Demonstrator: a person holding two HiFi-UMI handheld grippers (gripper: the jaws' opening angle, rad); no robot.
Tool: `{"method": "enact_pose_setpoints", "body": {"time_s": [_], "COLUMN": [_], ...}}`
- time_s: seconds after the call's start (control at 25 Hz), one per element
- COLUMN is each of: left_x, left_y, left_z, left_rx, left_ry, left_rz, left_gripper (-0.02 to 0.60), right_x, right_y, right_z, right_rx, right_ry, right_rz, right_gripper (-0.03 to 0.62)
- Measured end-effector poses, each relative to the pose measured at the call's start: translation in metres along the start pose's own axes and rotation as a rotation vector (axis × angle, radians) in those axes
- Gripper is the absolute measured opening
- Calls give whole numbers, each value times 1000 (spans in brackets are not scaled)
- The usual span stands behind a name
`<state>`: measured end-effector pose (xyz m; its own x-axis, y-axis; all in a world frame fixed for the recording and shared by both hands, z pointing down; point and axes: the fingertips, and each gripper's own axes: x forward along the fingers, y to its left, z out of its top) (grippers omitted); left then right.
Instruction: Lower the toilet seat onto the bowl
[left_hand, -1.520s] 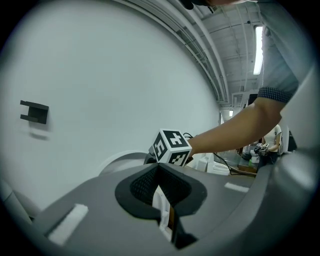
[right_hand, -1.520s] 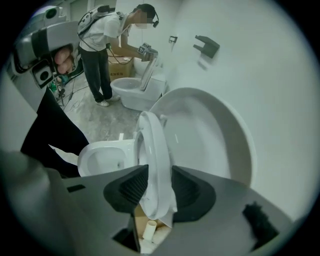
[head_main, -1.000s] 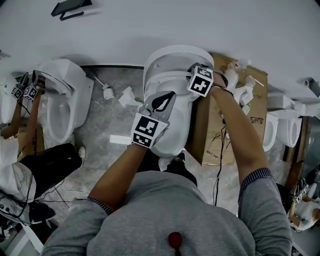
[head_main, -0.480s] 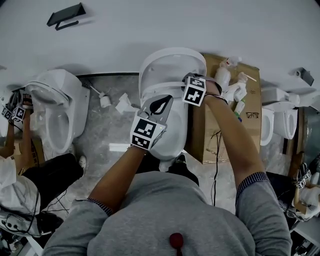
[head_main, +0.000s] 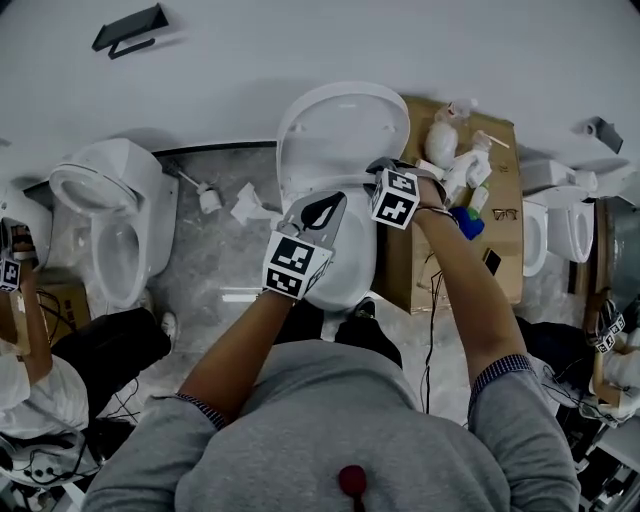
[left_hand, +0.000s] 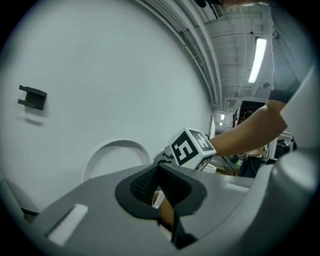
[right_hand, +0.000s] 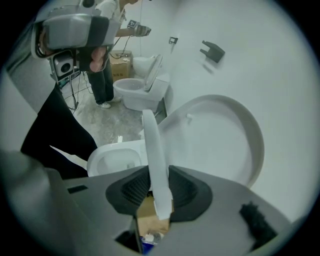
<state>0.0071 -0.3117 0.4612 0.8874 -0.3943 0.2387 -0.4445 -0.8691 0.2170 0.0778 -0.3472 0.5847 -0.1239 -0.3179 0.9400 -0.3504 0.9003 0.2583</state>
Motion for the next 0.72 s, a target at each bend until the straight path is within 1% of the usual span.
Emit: {"method": "enact_pose_setpoints", "body": {"time_s": [0.16,0.36,0.56,0.72], "left_x": [-5,-14,-22,-27], "left_y": [-10,-25,-30,-45], "left_z": [-12,-25,-31,-41], "left_rx": [-11,-6,-14,-11], "left_ry": [3,9,12,23], "left_rz": [-8,-3,41,62], "left_gripper": [8,8,8,8], "right_x": [-2,-4,-5,-4], "right_y": [19,46,73,100], "right_z": [-1,-3,-5,-13], "right_rx": [28,7,-32,-57], "right_ry": [-25,-27,-34,-43], "right_rz": [1,12,29,44], "right_gripper": [121,124,124,123]}}
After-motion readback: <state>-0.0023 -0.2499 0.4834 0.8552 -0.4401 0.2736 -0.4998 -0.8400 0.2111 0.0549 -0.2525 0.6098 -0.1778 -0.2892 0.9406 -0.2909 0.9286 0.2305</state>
